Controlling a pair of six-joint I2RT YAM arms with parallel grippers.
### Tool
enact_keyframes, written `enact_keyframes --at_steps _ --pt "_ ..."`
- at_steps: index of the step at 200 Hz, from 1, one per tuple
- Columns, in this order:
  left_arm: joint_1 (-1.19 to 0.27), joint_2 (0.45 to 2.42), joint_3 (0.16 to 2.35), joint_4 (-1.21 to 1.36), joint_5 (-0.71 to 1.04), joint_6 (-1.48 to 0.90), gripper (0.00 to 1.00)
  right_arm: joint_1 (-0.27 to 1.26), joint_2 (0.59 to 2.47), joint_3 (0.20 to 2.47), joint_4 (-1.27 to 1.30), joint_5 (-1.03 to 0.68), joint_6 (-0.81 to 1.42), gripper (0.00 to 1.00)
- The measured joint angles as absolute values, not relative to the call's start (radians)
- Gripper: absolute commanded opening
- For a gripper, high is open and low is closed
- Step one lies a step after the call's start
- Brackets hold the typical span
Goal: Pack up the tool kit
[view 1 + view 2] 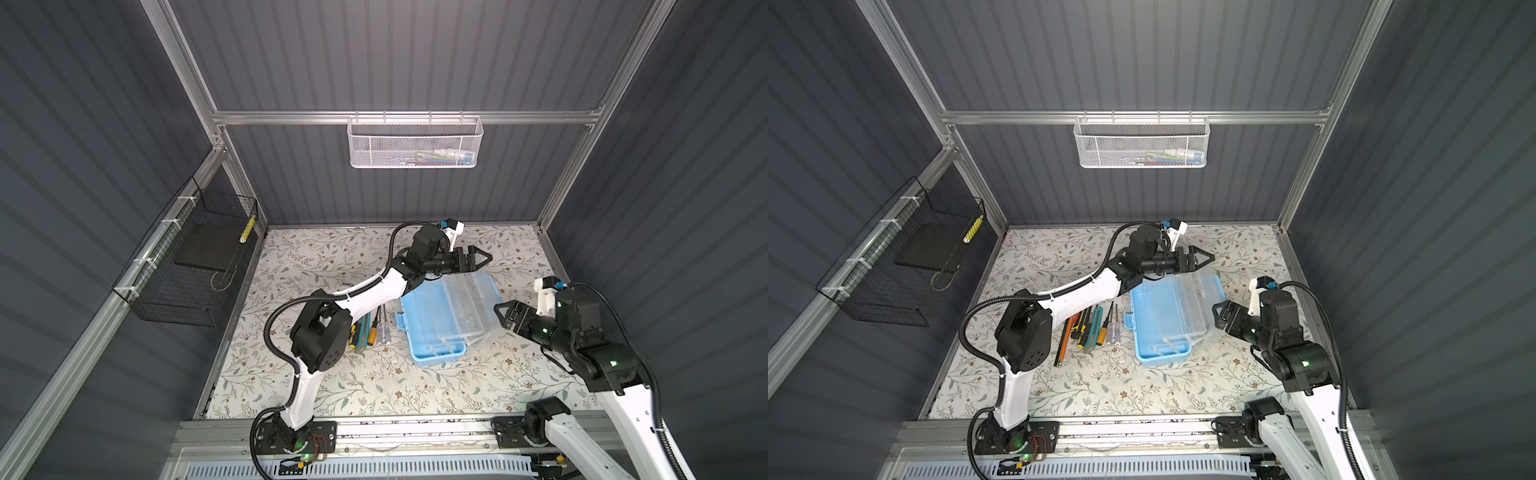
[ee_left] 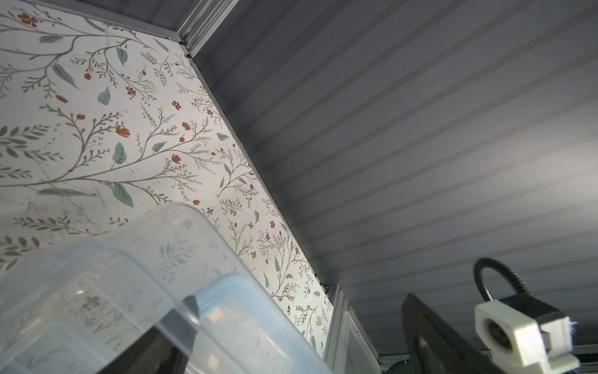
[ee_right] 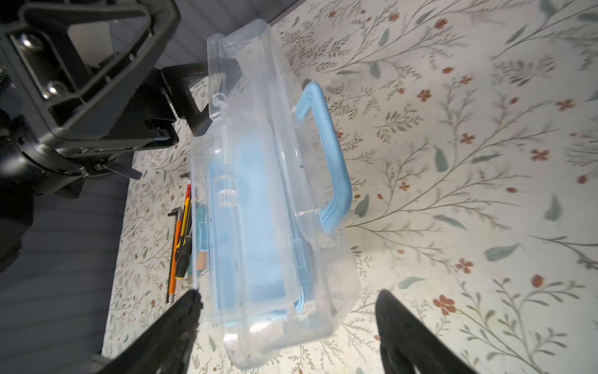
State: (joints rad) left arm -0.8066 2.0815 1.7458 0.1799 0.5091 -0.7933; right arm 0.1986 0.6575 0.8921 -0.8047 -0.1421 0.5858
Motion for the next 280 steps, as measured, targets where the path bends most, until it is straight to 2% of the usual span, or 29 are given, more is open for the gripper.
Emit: enact_keyframes --at_steps 48,75,103,125,174,183,193,216,234,280 --pt "-0.804 2.140 1.944 0.078 0.521 -0.710 0.99 0.197 0.665 0.905 -0.830 -0.109 0.574 0.84" --pt "-0.791 2.136 1.936 0.067 0.523 -0.686 0.99 0.197 0.669 0.904 -0.830 -0.128 0.575 0.80" --pt "-0.777 2.043 1.768 0.001 0.464 -0.620 0.97 0.200 0.677 0.901 -0.818 -0.177 0.578 0.77" --pt "-0.754 1.884 1.581 -0.083 0.354 -0.558 0.94 0.232 0.693 0.880 -0.807 -0.192 0.583 0.75" --pt "-0.731 1.424 1.195 -0.260 0.006 -0.477 0.90 0.493 0.749 0.864 -0.781 -0.095 0.629 0.73" --pt "-0.731 1.363 1.148 -0.297 -0.057 -0.471 0.87 0.542 0.770 0.863 -0.772 -0.068 0.641 0.73" --pt "-0.731 1.306 1.103 -0.339 -0.118 -0.471 0.77 0.590 0.794 0.863 -0.760 -0.038 0.654 0.73" --pt "-0.731 1.217 1.014 -0.450 -0.245 -0.464 0.67 0.686 0.855 0.860 -0.745 0.036 0.681 0.73" --pt "-0.731 1.170 0.950 -0.520 -0.315 -0.476 0.65 0.744 0.891 0.860 -0.737 0.079 0.697 0.73" --pt "-0.634 1.095 0.808 -0.595 -0.345 -0.492 0.49 0.782 0.938 0.824 -0.672 0.112 0.726 0.73"
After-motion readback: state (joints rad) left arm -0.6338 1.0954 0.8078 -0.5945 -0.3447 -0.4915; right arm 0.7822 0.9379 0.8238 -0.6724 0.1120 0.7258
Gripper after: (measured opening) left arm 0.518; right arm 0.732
